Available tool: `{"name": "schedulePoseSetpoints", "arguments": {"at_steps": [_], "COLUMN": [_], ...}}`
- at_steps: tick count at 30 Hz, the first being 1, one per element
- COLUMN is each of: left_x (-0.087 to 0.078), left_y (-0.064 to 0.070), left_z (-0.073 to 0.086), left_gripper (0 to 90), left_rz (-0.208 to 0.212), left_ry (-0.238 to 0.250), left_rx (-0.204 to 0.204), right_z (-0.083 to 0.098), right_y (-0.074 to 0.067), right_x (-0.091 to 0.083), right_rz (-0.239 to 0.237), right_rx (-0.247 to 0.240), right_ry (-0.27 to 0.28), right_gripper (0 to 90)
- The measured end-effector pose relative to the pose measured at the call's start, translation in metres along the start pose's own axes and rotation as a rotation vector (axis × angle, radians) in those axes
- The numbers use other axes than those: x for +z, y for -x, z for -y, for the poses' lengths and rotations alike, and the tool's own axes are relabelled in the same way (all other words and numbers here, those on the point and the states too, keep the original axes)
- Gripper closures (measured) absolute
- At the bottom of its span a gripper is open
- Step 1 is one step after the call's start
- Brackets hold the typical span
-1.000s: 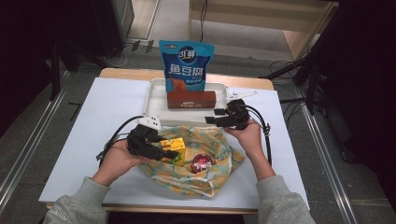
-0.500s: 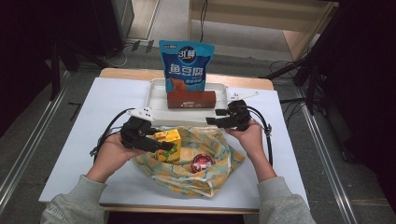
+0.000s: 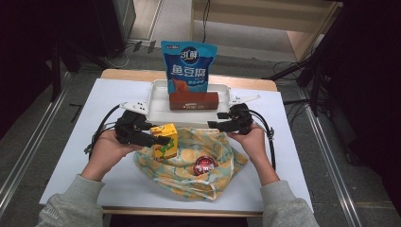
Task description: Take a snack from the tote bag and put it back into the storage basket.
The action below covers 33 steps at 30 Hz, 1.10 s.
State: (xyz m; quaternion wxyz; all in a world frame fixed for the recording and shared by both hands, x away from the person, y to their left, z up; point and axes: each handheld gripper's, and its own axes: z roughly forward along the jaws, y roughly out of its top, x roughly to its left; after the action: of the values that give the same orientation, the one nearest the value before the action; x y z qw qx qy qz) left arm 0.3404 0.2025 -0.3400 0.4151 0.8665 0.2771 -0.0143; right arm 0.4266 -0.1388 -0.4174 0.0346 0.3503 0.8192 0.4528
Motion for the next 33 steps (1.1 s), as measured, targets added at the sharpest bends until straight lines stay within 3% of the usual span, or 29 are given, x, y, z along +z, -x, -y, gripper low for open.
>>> {"name": "schedulePoseSetpoints", "arguments": {"at_steps": [15, 33], "left_x": [-0.006, -0.011], "left_y": [-0.008, -0.03], "left_z": [-0.008, -0.014], "left_gripper": [51.3, 51.4], "left_rz": [-0.022, -0.068], "left_ry": [-0.003, -0.001], "left_rx": [0.005, -0.02], "right_z": [0.003, 0.005], "right_y": [-0.002, -0.001], "right_x": [-0.004, -0.008], "right_rz": [0.012, 0.018], "right_rx": [-0.009, -0.005], "right_ry": [0.002, 0.008], "right_gripper": [35.0, 34.5]}}
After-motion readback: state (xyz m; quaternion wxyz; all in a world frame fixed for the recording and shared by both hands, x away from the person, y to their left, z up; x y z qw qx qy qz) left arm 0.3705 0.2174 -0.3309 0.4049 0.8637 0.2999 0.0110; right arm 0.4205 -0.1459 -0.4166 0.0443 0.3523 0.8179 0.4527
